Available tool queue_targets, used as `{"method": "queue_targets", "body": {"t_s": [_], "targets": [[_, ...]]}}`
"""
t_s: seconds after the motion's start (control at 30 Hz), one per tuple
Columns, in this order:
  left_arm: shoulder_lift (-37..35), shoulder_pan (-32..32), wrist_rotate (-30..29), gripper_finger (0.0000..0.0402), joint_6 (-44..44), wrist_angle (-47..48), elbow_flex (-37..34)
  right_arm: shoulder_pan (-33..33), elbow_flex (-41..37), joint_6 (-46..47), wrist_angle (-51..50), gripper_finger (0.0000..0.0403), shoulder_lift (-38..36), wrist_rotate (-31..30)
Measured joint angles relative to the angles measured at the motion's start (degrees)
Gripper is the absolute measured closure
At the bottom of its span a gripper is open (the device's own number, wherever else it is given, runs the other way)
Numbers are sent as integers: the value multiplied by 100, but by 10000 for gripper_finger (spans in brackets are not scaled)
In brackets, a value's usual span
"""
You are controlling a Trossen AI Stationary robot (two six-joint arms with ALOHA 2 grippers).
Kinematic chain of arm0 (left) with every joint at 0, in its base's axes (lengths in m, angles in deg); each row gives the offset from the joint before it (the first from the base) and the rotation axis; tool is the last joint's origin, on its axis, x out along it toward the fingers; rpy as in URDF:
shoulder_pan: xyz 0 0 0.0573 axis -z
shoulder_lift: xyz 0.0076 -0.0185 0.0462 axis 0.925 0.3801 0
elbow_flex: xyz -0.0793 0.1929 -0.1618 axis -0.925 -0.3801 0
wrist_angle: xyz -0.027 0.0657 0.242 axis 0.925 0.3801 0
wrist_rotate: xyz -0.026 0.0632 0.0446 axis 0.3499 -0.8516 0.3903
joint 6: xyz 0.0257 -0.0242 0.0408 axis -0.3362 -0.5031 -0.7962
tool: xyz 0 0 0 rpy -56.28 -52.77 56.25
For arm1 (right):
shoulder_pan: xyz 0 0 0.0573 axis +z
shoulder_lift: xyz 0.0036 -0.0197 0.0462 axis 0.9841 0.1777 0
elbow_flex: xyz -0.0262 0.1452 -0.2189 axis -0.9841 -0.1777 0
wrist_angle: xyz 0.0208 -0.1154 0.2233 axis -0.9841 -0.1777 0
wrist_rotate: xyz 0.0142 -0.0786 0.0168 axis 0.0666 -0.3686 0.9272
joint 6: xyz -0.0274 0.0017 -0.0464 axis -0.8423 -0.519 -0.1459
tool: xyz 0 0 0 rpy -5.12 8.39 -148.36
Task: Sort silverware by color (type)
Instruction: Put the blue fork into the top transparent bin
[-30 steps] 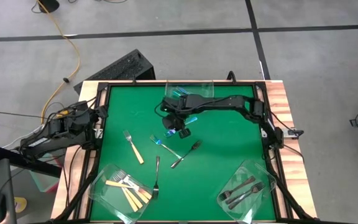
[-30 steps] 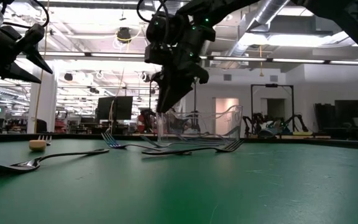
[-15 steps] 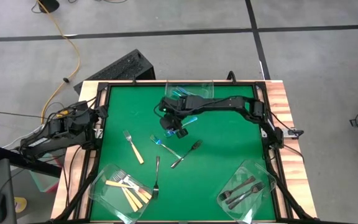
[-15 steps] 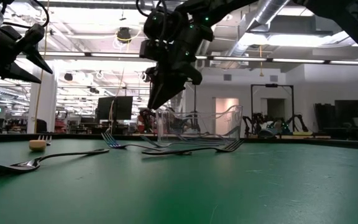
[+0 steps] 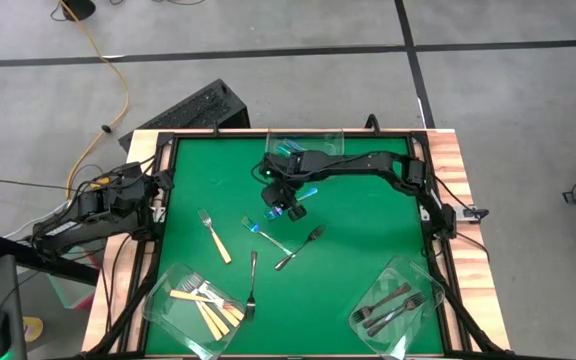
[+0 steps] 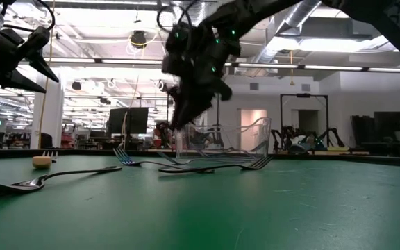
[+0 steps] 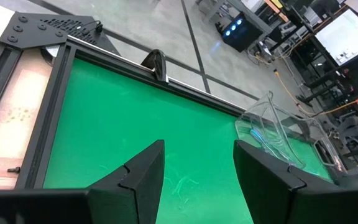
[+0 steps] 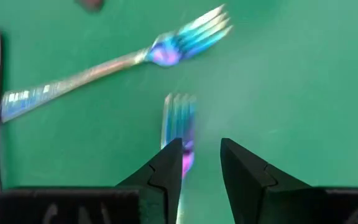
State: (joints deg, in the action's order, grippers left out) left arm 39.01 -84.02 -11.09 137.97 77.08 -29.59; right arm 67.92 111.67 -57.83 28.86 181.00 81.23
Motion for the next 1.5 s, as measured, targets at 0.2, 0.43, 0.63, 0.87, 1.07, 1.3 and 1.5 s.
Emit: {"method": "queue_targets", "body": {"t_s": [0.2, 0.43, 0.63, 0.87, 1.07, 1.3, 1.5], "targets": [[0, 0, 4, 226, 0, 0, 0, -138, -575, 46, 34, 227, 2, 16], [2, 0, 4, 226, 0, 0, 0, -318, -788, 214, 158, 171, 4, -17], [2, 0, 7, 226, 0, 0, 0, -379, -1005, 352, 248, 177, 2, -104], [2, 0, 9, 226, 0, 2, 0, -319, -1349, 364, 628, 196, -16, -243], [2, 0, 5, 226, 0, 6, 0, -160, -1366, 498, 848, 211, -22, -653], [2, 0, 1, 226, 0, 11, 0, -104, -1336, 509, 815, 239, 213, -633], [2, 0, 30, 226, 0, 23, 0, -109, -1316, 552, 592, 255, 374, -603]]}}
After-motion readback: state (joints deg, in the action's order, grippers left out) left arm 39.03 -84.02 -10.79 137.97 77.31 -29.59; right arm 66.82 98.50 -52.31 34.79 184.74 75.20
